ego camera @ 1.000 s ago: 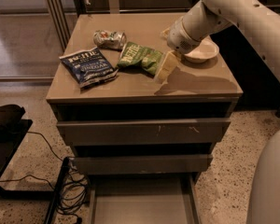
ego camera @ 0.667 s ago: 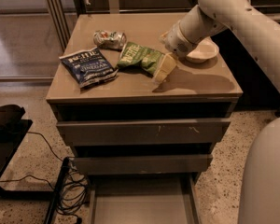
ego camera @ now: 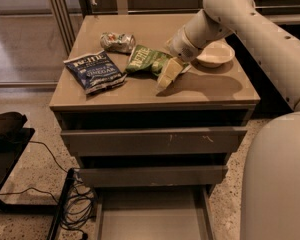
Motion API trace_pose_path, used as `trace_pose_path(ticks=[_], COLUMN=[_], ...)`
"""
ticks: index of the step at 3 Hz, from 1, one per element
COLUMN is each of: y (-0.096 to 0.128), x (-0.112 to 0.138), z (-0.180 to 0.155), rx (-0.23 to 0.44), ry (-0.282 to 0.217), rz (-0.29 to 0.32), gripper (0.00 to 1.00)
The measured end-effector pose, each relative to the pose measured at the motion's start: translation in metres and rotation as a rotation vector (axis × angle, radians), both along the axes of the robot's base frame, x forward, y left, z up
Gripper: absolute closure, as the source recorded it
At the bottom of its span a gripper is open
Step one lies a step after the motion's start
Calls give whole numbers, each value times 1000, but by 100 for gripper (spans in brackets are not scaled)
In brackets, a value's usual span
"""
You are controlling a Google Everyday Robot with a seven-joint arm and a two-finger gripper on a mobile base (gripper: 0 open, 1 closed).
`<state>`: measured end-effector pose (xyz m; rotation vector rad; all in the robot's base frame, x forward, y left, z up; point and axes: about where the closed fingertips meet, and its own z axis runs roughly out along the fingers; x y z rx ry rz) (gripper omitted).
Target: Place green jalapeno chip bag into bottom drawer
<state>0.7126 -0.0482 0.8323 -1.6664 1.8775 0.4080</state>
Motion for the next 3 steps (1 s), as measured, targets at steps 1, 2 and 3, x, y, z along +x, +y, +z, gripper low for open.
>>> trace_pose_path(ticks=[1,2,3], y=[0,0,0], x=[0,0,0], z=[0,0,0], rx=[0,0,0], ry=[1,1,1], rz=[0,0,1], gripper=[19,42,65])
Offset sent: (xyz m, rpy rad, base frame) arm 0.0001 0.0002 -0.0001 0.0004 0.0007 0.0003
